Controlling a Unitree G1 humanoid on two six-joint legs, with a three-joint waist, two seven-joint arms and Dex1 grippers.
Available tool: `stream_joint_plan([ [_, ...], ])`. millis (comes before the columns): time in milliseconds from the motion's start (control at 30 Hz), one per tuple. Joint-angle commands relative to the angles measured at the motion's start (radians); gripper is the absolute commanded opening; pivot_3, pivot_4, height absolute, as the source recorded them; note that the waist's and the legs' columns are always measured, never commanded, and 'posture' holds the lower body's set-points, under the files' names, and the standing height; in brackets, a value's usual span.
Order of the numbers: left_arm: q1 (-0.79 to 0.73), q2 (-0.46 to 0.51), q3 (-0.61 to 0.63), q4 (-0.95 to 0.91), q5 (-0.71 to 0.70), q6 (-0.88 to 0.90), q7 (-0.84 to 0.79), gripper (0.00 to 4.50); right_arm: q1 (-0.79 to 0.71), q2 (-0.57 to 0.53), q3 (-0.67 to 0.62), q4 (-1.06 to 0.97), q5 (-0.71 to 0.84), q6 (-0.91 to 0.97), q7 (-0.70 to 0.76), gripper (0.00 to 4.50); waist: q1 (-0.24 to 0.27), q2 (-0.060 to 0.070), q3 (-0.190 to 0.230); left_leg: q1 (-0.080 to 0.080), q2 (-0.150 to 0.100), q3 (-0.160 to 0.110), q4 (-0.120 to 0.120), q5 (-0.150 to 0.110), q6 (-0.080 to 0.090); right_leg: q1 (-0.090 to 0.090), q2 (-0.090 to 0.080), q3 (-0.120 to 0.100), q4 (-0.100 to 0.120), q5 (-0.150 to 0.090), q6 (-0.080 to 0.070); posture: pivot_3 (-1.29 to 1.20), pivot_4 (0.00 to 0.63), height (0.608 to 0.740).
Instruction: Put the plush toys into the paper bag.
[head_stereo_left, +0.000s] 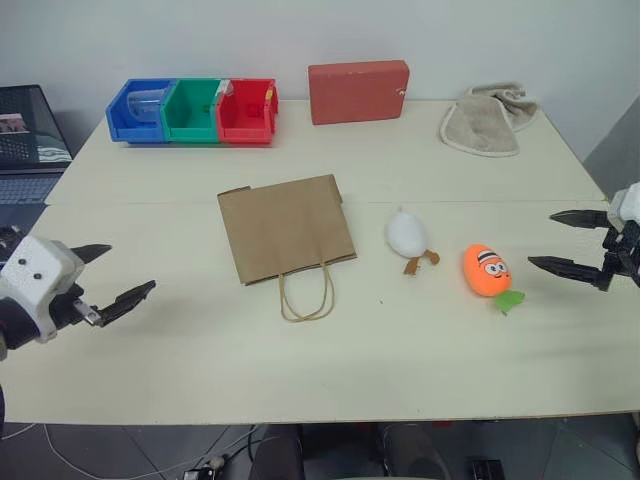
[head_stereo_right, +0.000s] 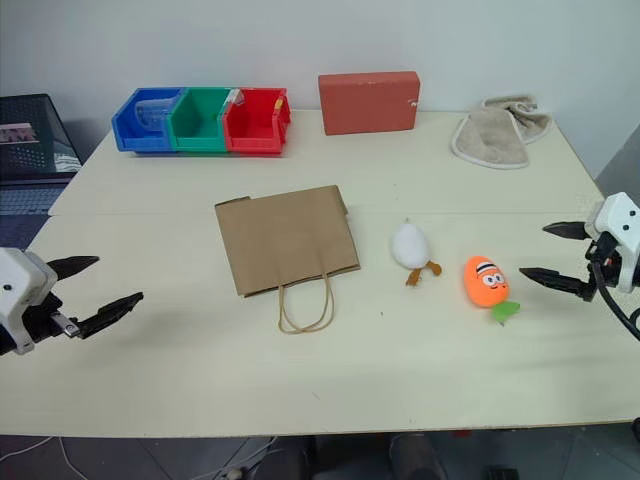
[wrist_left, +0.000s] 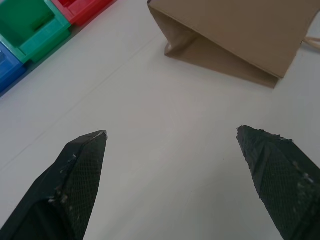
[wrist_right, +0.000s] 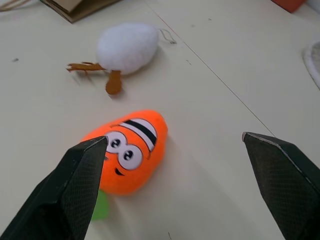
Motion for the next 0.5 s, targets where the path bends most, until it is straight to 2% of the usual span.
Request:
stream_joint_plan([
  [33,-0.027,0.022,-0.109,-0.107,-0.019,-0.014,-0.052,4.45,0.029,-0.003,-0.029,-0.167,0.068,0.062,0.003,4.50,0.001,0.000,0.000,0.000,0.000,0.000,0.000,0.000,0.000,0.000,0.000,0.000,0.000,0.000,0.000,0.00,0.150,0.740],
  [100,-0.041,0.018,-0.203,-0.172,-0.018,-0.009,-0.076,4.45,0.052,0.009,-0.024,-0.278,0.111,0.122,-0.015,4.50,0.003,0.000,0.000,0.000,0.000,-0.001,0.000,0.000,0.000,0.000,0.000,-0.001,0.000,0.000,0.000,0.00,0.150,0.740],
  [233,-0.062,0.020,-0.310,-0.211,0.016,-0.025,-0.100,4.45,0.088,0.014,-0.015,-0.418,0.151,0.206,-0.044,4.50,0.004,0.000,0.000,-0.001,0.000,-0.001,0.000,0.000,0.000,0.000,0.000,0.000,0.000,0.000,0.000,0.00,0.150,0.740],
  [300,-0.120,-0.007,-0.428,-0.217,0.053,-0.060,-0.112,4.45,0.101,0.026,0.017,-0.526,0.182,0.257,-0.068,4.50,0.006,0.000,0.000,-0.001,0.000,-0.001,0.000,0.000,0.000,0.000,0.000,-0.001,0.000,0.000,0.000,0.00,0.150,0.740],
  [500,-0.253,-0.052,-0.574,-0.094,0.139,-0.187,-0.136,4.45,0.087,0.074,0.085,-0.669,0.240,0.350,-0.141,4.50,0.010,-0.001,0.000,-0.001,0.000,-0.002,0.001,0.000,0.000,0.000,0.001,-0.001,0.000,0.000,0.000,0.00,0.150,0.740],
])
